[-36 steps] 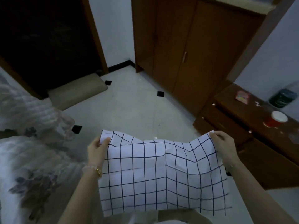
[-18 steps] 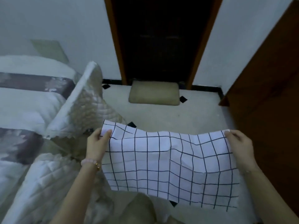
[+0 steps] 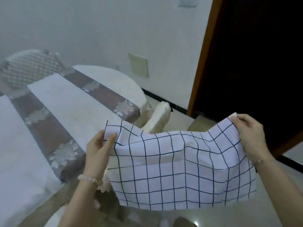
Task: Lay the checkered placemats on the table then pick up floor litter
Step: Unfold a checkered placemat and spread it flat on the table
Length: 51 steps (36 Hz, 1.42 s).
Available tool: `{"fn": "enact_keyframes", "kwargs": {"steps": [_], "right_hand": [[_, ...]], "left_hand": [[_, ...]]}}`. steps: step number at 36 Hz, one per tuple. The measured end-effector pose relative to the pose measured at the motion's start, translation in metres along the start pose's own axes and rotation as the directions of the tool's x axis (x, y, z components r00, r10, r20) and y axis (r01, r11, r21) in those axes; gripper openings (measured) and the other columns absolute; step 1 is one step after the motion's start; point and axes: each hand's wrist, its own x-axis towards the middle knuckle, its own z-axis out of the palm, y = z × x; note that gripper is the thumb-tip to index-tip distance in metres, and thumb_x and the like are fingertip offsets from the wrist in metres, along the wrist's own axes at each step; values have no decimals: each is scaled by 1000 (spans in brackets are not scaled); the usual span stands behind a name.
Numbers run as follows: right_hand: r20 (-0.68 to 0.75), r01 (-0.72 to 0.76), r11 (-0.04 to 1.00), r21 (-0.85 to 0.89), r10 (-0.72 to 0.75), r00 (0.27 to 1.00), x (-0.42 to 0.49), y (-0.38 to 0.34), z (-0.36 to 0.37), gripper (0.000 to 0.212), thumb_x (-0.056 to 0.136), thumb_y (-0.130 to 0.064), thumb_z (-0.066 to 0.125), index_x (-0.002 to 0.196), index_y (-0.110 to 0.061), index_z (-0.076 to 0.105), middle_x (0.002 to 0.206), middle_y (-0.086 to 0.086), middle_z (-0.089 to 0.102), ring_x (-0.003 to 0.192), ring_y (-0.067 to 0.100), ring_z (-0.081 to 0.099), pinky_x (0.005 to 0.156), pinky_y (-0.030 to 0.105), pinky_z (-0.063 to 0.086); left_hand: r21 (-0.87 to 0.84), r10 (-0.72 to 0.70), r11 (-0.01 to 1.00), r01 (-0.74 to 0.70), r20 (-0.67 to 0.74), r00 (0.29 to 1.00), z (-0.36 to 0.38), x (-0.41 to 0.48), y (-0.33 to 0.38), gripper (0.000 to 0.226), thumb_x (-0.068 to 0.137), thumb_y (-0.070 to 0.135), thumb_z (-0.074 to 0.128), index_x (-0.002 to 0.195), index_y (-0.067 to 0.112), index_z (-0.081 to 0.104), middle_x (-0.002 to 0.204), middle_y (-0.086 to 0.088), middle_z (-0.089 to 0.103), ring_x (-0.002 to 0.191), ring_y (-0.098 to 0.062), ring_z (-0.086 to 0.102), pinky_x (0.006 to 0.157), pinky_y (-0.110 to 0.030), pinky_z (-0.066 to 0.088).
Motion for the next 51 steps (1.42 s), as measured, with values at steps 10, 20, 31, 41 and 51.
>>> {"fn": "enact_keyframes", "kwargs": {"steps": [10,20,31,41,51], "right_hand": [[336,-22,967,254,-67,940,142,-44,167,14,88,-29,62,79,-20,66,64,-12,67,56,-10,59,51,4,46],[662,-90,962,259,-109,742,231,-50,298,16,91,-21,59,76,-23,66,72,-8,66,58,-7,61,56,9,50],[787,-87,982,167,-80,611,256,-58,401,11,91,-16,59,82,-18,62,75,-6,61,67,5,55,56,6,48],[812,-108,994,36,34,583,263,-47,483,13,92,-14,57,98,-5,64,87,7,59,74,14,52,66,22,42],[821,-157,977,-147,209,531,269,-15,580,9,88,-12,64,79,-14,62,68,1,57,60,13,52,51,19,49]], "left_hand": [[11,-125,989,148,-482,868,-59,60,-5,8,87,24,63,86,18,68,84,-2,65,79,-14,55,75,-28,46],[-110,-280,948,298,-734,619,-73,91,-19,9,88,13,60,87,6,66,79,-6,62,75,-19,54,64,-29,47],[-119,-307,916,383,-823,477,-95,115,-47,15,88,17,62,92,3,61,83,-12,52,76,-19,46,61,-29,39],[-237,-483,835,496,-747,456,-137,172,-100,6,87,16,63,90,11,63,90,-12,58,85,-22,50,77,-39,42],[-228,-603,715,661,-681,416,-194,230,-187,15,86,16,64,99,8,66,87,-9,62,75,-21,51,68,-30,42]]}}
